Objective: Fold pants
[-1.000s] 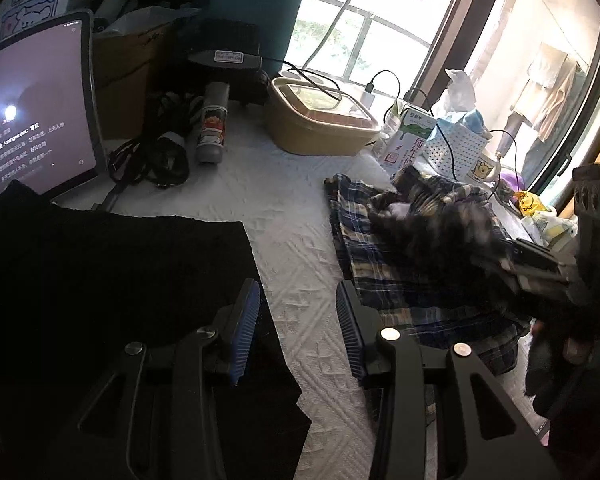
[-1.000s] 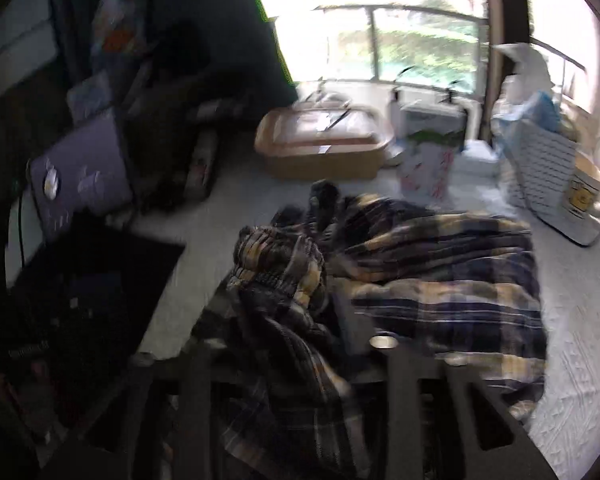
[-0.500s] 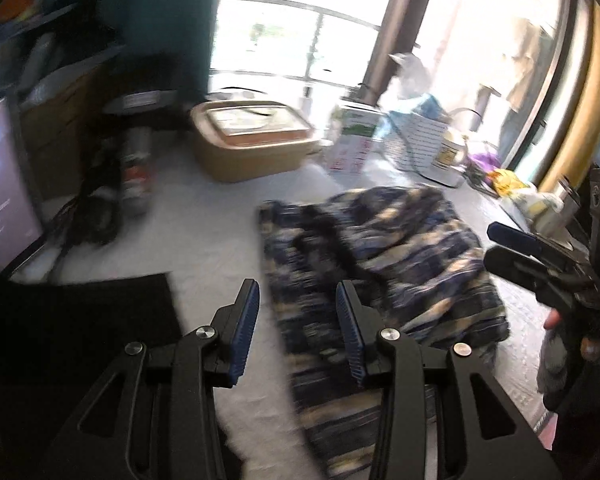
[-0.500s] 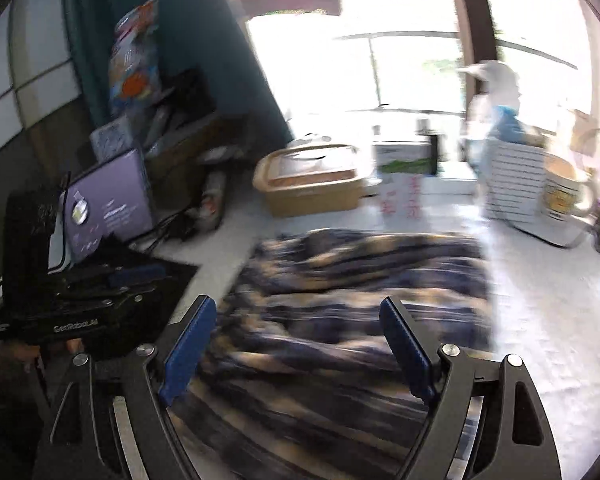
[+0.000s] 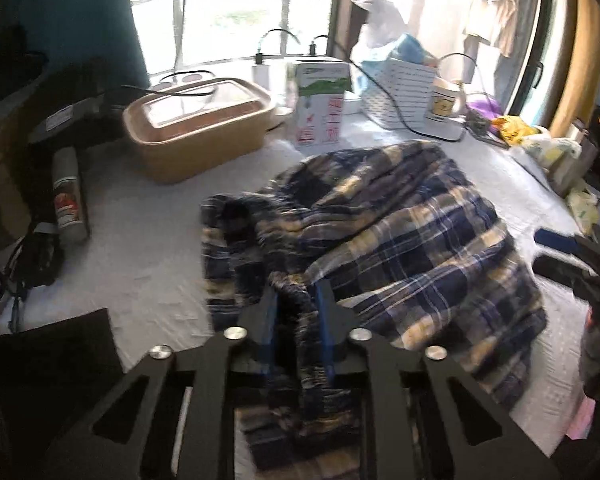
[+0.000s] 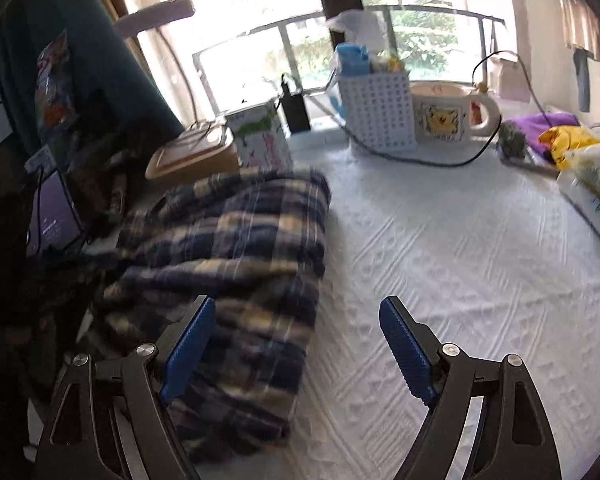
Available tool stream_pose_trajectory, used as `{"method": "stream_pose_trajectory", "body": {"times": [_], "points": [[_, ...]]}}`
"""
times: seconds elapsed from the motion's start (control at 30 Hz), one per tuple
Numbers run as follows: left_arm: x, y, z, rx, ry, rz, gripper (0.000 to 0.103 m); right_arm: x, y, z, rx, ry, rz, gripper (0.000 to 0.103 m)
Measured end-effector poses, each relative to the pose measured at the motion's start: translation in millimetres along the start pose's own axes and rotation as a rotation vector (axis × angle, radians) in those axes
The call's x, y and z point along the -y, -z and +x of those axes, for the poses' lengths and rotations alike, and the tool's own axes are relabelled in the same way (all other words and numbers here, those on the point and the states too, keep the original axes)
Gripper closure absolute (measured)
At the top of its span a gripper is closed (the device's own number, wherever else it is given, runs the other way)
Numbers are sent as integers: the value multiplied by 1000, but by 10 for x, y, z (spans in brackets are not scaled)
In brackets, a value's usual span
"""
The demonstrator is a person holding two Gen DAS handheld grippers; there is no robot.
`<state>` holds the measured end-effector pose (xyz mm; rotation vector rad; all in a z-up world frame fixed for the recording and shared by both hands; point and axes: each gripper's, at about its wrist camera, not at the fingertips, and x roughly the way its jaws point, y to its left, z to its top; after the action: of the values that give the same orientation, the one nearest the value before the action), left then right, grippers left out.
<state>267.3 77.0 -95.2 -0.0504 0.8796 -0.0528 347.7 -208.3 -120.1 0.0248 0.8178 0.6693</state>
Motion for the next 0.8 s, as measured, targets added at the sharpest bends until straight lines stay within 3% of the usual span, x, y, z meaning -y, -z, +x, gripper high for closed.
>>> {"method": "stream_pose_trajectory", "body": {"times": [0.17, 0.3, 0.4, 0.47, 0.63, 0.8], "points": [[-167, -2, 25, -5, -30, -41, 91, -122, 194, 265, -103, 29, -82, 18], [-286, 3, -2, -21, 1, -85, 84, -157, 259, 229, -112, 22, -116, 20], [-304, -36, -74, -32, -12, -59, 63, -147, 310, 197, -122, 8, -112, 25], [-322, -81, -160, -8, -25, -33, 58, -118, 298, 155, -126, -9, -105, 25], [-347, -275, -256, 59, -22, 22, 55, 33, 56, -53, -36, -22, -93, 25], [-293, -452, 77, 23, 33, 80, 51, 220, -402, 57, 47, -22, -121, 25]]}}
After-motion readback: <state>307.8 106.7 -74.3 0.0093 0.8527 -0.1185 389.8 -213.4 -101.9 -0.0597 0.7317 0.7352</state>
